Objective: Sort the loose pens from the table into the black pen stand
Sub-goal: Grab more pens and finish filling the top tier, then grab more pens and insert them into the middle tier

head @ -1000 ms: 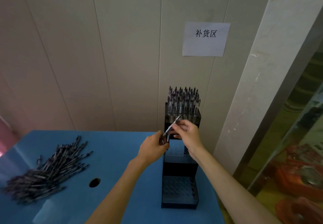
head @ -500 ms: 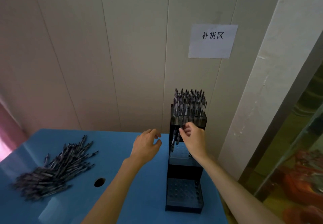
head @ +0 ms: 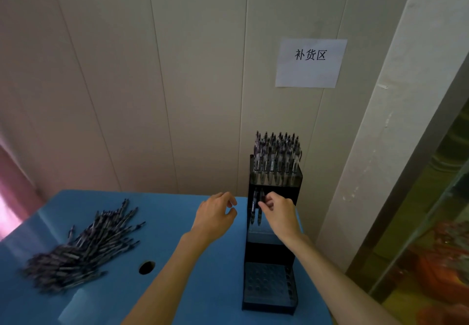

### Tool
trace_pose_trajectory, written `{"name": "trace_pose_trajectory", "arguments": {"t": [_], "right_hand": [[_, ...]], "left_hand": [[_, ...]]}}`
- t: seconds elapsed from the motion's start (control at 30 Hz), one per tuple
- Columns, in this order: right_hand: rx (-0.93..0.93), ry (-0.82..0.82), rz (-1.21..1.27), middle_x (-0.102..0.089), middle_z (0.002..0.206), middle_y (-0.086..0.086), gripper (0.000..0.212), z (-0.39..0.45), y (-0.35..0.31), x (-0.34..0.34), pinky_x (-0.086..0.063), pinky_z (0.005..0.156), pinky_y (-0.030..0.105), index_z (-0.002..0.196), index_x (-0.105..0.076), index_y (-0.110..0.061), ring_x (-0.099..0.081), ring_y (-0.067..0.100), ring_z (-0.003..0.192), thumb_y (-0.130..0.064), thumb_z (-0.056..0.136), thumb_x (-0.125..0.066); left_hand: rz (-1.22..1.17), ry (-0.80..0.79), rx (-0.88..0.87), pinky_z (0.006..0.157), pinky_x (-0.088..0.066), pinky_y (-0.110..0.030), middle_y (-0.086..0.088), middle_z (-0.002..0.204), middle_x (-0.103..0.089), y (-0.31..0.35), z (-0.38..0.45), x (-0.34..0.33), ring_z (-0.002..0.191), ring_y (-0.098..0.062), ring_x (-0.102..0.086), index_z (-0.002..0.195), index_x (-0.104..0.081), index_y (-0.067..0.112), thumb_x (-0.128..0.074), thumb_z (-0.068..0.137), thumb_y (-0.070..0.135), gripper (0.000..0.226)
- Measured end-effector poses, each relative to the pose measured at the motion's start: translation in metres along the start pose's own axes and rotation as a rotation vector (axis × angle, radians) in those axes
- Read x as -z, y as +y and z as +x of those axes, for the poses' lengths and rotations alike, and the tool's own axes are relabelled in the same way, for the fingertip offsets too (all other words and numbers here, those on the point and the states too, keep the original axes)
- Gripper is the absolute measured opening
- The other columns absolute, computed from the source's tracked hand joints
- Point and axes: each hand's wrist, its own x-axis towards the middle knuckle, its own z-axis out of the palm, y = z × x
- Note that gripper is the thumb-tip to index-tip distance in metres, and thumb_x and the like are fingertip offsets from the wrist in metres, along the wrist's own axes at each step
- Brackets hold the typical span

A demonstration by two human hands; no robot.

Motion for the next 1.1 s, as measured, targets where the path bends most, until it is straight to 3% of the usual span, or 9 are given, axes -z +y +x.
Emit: {"name": "trace_pose_trajectory", "arguments": {"t": [0.17, 0.33, 0.43, 0.57, 0.7, 0.9, 1.1], "right_hand": [[-0.019, -0.027, -0.025, -0.070, 0.079, -0.001, 0.015, 0.001, -0.001, 0.004, -0.058, 0.069, 0.028, 0.090, -0.068, -0.009, -0.065, 0.010, 0.070, -0.023, 0.091, -0.073], [-0.064, -0.010, -0.100, -0.066, 0.067, -0.012, 0.012, -0.004, 0.007, 0.010, -0.059, 0.059, 0.035, 0.080, -0.066, -0.023, -0.063, 0.005, 0.062, -0.028, 0.087, -0.074], [-0.045, -0.043, -0.143, -0.067, 0.069, -0.015, 0.011, -0.013, 0.003, 0.018, -0.056, 0.055, 0.030, 0.080, -0.068, -0.026, -0.062, 0.002, 0.062, -0.033, 0.087, -0.072], [0.042, -0.130, -0.129, -0.068, 0.075, -0.015, 0.009, -0.025, -0.015, 0.022, -0.041, 0.049, 0.018, 0.081, -0.068, -0.028, -0.059, 0.001, 0.064, -0.033, 0.088, -0.069], [0.119, -0.250, -0.094, -0.069, 0.084, -0.013, 0.005, -0.038, -0.035, 0.015, -0.054, 0.063, 0.027, 0.088, -0.068, -0.026, -0.063, 0.006, 0.074, -0.030, 0.089, -0.068], [0.226, -0.423, -0.131, -0.064, 0.119, -0.006, 0.025, -0.056, -0.061, -0.012, -0.050, 0.081, 0.028, 0.116, -0.065, -0.022, -0.062, 0.014, 0.101, -0.035, 0.095, -0.062], [0.256, -0.557, -0.136, -0.059, 0.126, -0.003, 0.034, -0.085, -0.101, -0.055, -0.053, 0.088, 0.039, 0.124, -0.059, -0.025, -0.060, 0.019, 0.106, -0.041, 0.094, -0.060]], "left_hand": [[0.010, -0.027, 0.017, 0.081, -0.050, -0.032, 0.007, 0.113, -0.064, 0.001, -0.005, -0.002, 0.093, -0.013, -0.059, 0.114, -0.062, 0.021, -0.055, 0.097, 0.025, 0.019], [0.023, -0.024, 0.040, 0.082, -0.051, -0.032, 0.008, 0.114, -0.064, 0.005, -0.009, -0.003, 0.094, -0.012, -0.059, 0.115, -0.061, 0.023, -0.055, 0.098, 0.027, 0.018], [0.041, -0.016, 0.059, 0.082, -0.050, -0.032, 0.008, 0.115, -0.064, 0.007, -0.014, -0.001, 0.094, -0.012, -0.060, 0.114, -0.062, 0.024, -0.054, 0.098, 0.029, 0.019], [0.078, -0.016, 0.108, 0.087, -0.050, -0.035, 0.007, 0.120, -0.062, 0.008, -0.030, 0.004, 0.104, -0.016, -0.061, 0.121, -0.061, 0.027, -0.051, 0.100, 0.035, 0.024], [0.109, 0.000, 0.178, 0.091, -0.049, -0.040, 0.003, 0.122, -0.061, 0.003, -0.050, 0.013, 0.106, -0.020, -0.061, 0.126, -0.059, 0.029, -0.049, 0.102, 0.039, 0.029], [0.157, 0.038, 0.263, 0.096, -0.047, -0.042, 0.004, 0.128, -0.061, -0.013, -0.091, 0.035, 0.112, -0.020, -0.059, 0.131, -0.057, 0.028, -0.048, 0.103, 0.039, 0.031], [0.181, 0.028, 0.348, 0.095, -0.048, -0.039, 0.006, 0.130, -0.061, -0.056, -0.143, 0.064, 0.111, -0.017, -0.061, 0.133, -0.055, 0.029, -0.047, 0.102, 0.041, 0.034]]}}
